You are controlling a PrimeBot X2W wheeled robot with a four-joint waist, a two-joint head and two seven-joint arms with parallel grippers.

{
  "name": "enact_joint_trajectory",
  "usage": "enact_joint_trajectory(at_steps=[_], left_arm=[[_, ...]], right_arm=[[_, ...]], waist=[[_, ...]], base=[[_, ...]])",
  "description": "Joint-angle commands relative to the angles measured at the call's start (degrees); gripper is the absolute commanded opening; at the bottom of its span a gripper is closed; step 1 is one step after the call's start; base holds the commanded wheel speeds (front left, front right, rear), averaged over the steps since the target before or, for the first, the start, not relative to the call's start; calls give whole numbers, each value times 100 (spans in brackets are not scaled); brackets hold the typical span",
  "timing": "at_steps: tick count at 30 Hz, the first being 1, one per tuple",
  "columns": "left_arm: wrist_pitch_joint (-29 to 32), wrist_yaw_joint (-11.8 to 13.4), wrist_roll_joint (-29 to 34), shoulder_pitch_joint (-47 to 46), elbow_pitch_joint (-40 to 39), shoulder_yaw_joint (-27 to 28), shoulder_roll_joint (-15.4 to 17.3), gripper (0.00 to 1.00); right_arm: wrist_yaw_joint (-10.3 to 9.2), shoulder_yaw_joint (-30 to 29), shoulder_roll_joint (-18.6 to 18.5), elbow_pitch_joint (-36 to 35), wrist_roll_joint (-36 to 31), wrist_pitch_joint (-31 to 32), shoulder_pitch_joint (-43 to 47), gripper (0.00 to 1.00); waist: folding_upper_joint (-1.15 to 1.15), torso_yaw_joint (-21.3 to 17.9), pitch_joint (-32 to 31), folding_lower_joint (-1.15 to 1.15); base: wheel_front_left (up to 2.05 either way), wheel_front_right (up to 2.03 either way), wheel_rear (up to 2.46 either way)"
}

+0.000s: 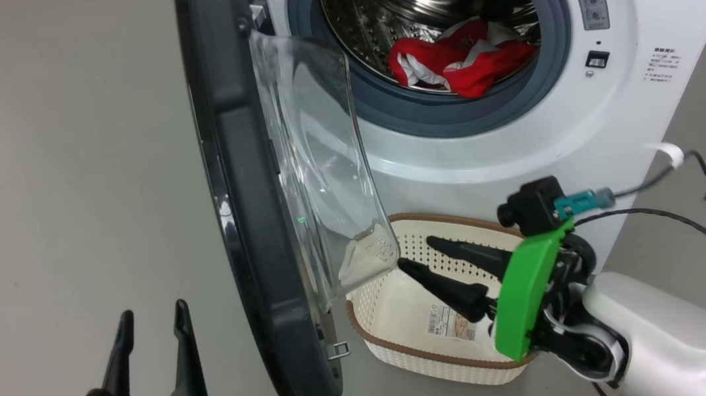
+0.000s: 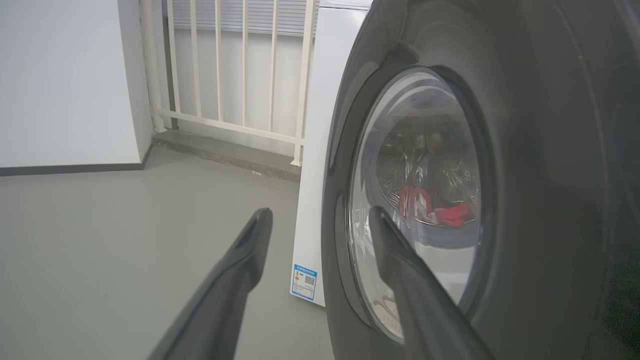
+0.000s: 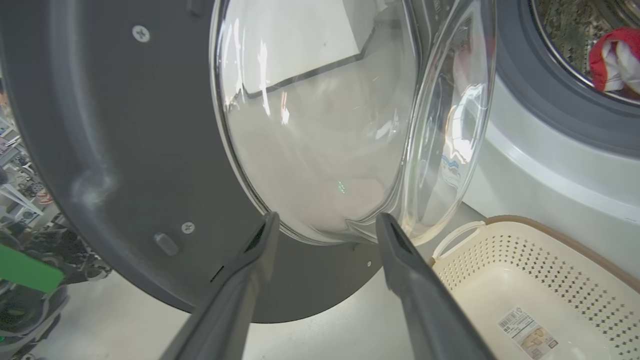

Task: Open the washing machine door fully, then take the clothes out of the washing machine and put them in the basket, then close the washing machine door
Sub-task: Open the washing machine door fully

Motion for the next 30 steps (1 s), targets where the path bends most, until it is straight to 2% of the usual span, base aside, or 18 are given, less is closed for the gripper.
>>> enact_joint_trajectory(at_steps=[1,7,10,14,18,22,26,30], left_arm=[[-29,-23,58,-40,-126,190,98,100],[-29,-38,98,2,-121,196,98,100],[-29,-60,120,31,-111,198,98,100],[-29,-78,135,53,-86,193,98,100],[-29,-84,126,50,-72,177,98,100],[-29,-95,131,51,-57,179,98,100],[-29,-97,133,72,-58,199,98,100],[-29,-97,131,82,-56,193,98,100]], right_arm=[[29,111,-38,8,-238,-390,68,100],[29,256,-52,857,-1310,-1654,4,100],[29,20,136,1390,-1822,-2096,31,100],[29,-659,453,1835,-2536,-2263,158,100],[29,-1890,746,1428,-3571,-2270,572,100],[29,-2758,1050,972,-4340,-2271,1157,100],[29,-3222,1219,525,-4844,-2272,1531,100],[29,-3395,1289,289,-5039,-2272,1755,100]], waist=[[0,-25,-32,0],[0,-61,-102,0],[0,-56,-147,0],[0,-39,-189,0],[0,-13,-199,0],[0,27,-228,0],[0,32,-234,0],[0,33,-239,0]], base=[[0,0,0],[0,0,0],[0,0,0],[0,0,0],[0,0,0],[0,0,0],[0,0,0],[0,0,0]])
